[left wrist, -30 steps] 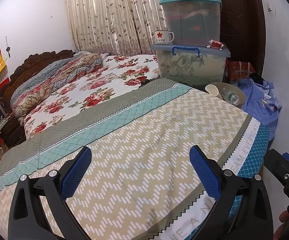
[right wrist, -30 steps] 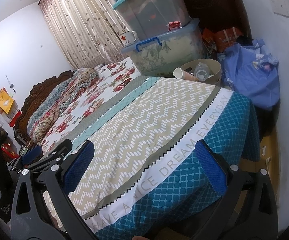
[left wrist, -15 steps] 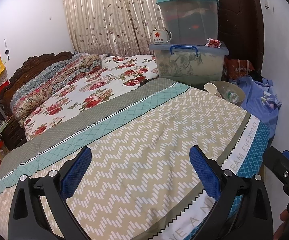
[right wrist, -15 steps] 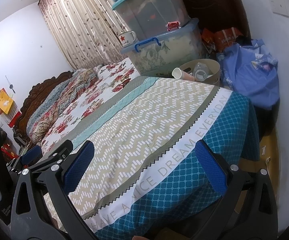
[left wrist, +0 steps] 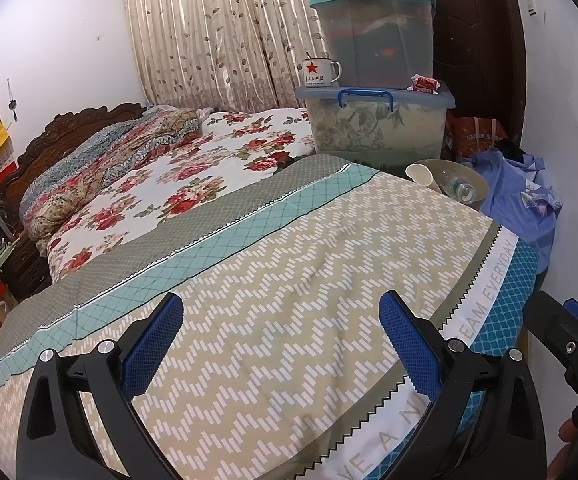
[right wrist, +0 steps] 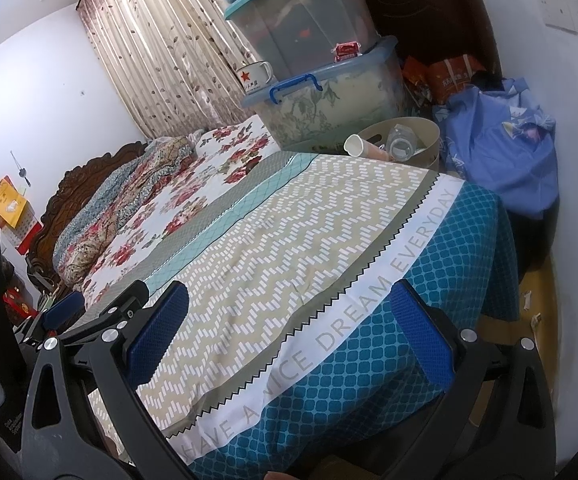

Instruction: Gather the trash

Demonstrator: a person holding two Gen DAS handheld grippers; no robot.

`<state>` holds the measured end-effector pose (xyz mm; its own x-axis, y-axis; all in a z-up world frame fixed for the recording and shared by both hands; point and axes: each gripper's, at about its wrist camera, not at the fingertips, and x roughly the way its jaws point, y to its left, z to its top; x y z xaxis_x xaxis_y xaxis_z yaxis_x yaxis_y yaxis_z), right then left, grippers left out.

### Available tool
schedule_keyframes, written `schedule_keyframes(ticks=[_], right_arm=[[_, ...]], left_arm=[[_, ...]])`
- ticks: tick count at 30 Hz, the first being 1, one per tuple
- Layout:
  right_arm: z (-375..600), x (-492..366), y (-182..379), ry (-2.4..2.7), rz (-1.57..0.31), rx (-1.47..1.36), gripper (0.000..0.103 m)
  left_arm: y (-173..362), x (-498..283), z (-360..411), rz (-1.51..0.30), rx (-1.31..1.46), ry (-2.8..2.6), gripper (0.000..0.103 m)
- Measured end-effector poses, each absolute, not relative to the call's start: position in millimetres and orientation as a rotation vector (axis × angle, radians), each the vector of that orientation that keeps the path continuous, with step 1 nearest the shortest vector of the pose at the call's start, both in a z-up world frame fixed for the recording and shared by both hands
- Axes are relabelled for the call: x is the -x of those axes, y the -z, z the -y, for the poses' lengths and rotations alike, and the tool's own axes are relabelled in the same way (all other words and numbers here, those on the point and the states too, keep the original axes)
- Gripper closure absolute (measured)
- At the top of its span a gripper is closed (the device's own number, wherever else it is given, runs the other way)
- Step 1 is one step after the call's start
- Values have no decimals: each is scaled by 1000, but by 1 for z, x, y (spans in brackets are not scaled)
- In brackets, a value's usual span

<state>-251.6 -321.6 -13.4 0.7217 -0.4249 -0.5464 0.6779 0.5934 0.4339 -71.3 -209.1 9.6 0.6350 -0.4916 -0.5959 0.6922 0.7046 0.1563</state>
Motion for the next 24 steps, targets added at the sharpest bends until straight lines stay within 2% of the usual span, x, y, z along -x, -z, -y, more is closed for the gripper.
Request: schedule_keyframes(ticks=[24], right_arm=[[320,250,17,657,-420,-674,3]], left_arm=[[-5,73,210,-557,-405,708,9]])
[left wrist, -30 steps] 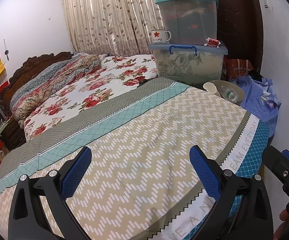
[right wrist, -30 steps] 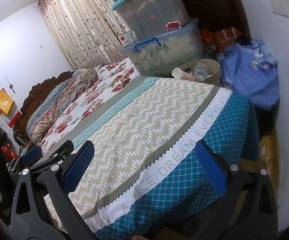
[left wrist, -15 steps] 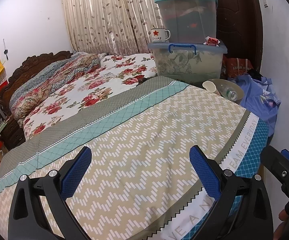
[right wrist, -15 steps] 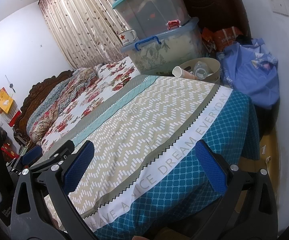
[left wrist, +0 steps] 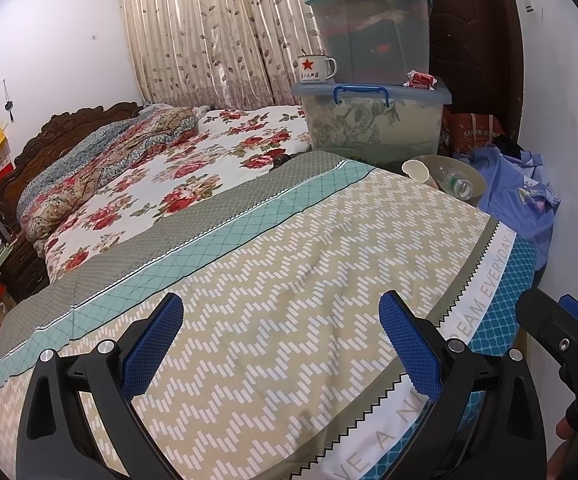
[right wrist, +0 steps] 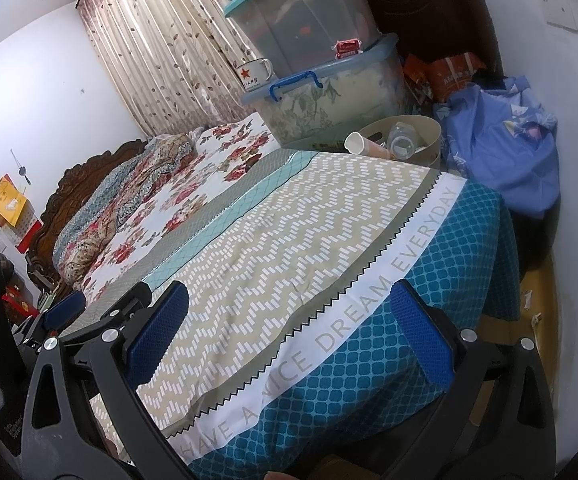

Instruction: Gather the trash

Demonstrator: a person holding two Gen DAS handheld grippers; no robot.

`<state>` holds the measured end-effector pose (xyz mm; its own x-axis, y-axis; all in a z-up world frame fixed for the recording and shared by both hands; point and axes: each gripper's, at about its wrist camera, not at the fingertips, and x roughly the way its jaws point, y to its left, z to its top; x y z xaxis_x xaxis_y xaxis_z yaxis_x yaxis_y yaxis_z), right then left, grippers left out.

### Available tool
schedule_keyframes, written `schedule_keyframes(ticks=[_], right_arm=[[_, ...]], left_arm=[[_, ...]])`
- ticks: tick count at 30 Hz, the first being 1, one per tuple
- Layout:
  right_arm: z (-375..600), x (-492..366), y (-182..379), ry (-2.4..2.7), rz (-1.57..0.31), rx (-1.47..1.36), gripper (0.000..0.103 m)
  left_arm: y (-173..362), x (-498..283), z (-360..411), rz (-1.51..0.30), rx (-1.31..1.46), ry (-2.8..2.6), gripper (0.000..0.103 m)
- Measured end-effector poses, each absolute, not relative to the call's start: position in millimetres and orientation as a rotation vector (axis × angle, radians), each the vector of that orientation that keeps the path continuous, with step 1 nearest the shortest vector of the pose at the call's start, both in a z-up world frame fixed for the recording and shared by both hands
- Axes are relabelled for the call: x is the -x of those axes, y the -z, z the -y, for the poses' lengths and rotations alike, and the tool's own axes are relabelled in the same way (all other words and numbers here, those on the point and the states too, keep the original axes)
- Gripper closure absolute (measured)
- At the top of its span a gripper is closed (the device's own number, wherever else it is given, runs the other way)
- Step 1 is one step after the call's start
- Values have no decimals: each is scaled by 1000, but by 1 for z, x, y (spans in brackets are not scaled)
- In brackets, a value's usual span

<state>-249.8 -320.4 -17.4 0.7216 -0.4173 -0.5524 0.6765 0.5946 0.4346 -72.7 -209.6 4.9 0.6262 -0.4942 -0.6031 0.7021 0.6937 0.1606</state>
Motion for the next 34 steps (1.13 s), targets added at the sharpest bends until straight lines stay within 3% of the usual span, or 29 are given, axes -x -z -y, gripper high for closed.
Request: schedule_keyframes(ticks=[34], right_arm=[[326,251,13,656,-416,-660,3]], left_arm=[[-14,77,202,-528,-384,741,9]])
